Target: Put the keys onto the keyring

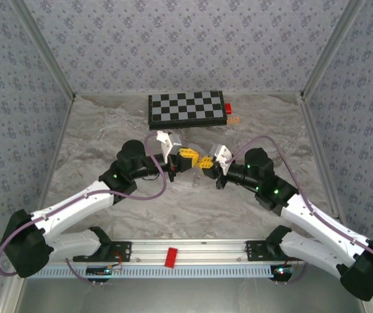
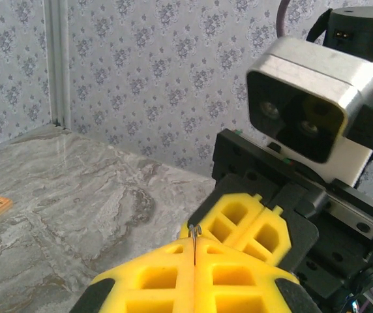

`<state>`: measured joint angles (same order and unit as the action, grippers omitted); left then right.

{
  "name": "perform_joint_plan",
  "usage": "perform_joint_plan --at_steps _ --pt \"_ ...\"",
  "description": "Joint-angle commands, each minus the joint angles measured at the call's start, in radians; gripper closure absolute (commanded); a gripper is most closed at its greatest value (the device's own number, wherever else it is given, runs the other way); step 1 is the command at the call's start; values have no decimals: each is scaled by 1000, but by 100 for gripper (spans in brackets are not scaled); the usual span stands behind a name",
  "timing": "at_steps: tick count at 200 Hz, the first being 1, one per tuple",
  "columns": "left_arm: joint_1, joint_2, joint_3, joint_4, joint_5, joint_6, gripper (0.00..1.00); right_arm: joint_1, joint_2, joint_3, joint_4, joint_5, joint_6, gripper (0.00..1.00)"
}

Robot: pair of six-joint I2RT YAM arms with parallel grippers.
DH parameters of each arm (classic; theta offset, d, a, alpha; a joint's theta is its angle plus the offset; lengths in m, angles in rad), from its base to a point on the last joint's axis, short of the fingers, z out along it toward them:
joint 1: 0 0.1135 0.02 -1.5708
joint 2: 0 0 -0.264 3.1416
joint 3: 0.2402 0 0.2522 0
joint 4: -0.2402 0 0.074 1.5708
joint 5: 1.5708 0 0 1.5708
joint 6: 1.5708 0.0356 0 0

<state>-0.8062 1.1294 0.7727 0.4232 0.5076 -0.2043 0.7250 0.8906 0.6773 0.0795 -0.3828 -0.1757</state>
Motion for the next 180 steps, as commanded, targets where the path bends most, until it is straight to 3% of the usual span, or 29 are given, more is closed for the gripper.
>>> perform_joint_plan --at_steps 1,20,38,65,104,135,180 --pt "-5 3 5 97 -8 -16 100 28 15 20 -34 -26 -28 92" --pt "-6 3 5 95 -10 -10 100 27 0 16 -57 12 -19 88" --pt "-5 1 0 91 -15 -3 100 11 -41 -9 -47 34 12 77" --pt "-6 6 -3 93 -18 2 100 -36 -123 -62 -2 21 68 73" --pt "-5 18 0 99 -17 0 100 -151 -173 -96 68 -94 208 72" --pt "-5 21 4 104 -12 -7 100 -234 -145 -117 278 -236 379 72" --pt "-6 18 3 111 -8 -16 100 -249 -28 -123 542 -349 559 71"
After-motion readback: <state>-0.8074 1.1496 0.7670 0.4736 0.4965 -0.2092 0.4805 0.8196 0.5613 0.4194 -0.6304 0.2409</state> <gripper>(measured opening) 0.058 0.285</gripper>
